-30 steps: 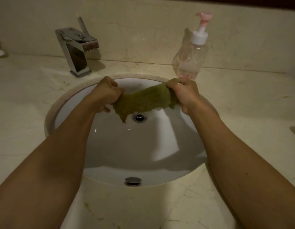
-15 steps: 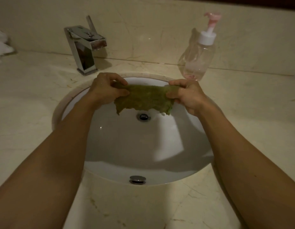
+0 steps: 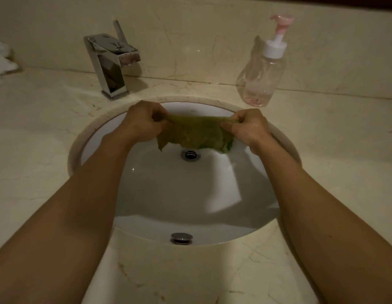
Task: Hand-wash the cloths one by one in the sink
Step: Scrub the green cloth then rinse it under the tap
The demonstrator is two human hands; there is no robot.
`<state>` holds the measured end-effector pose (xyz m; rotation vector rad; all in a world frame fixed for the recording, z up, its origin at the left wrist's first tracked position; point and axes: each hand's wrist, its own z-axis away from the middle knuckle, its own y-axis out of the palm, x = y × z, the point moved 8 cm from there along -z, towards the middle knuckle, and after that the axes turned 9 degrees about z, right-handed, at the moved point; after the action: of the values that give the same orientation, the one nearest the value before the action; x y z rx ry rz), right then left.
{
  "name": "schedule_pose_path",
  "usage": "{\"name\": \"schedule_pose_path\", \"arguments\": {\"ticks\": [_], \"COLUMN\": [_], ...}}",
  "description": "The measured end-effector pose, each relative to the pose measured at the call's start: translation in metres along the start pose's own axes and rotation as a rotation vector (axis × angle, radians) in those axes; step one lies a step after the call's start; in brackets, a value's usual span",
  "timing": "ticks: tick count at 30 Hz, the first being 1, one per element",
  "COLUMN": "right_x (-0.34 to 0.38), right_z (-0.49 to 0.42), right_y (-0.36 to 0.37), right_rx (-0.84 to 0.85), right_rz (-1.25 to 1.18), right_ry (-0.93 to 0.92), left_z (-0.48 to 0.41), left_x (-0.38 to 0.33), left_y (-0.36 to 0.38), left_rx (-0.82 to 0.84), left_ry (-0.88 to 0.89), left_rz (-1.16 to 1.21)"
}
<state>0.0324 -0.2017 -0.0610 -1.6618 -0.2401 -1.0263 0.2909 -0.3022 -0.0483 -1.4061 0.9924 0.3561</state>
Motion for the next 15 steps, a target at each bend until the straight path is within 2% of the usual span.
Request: {"name": "schedule_pose_path", "arguments": {"ticks": [3, 7, 15], "right_x": [0.004, 0.013, 0.005], "right_z": [0.001, 0.005, 0.006], "right_y": [0.003, 0.003, -0.006], "right_rx": [0.042, -0.002, -0.044], "right_rz": [-0.088, -0.067, -0.102], "right_ry": [-0.028, -0.078, 0.019], "left_z": [-0.004, 0.001, 0.004], "left_x": [0.003, -0.005, -0.001], "left_y": [-0.001, 0.015, 0.009], "left_rx": [-0.039, 0.031, 0.074], "left_ry": [0.020, -0.035, -0.099], "left_rz": [-0.052, 0.059, 0.112]}}
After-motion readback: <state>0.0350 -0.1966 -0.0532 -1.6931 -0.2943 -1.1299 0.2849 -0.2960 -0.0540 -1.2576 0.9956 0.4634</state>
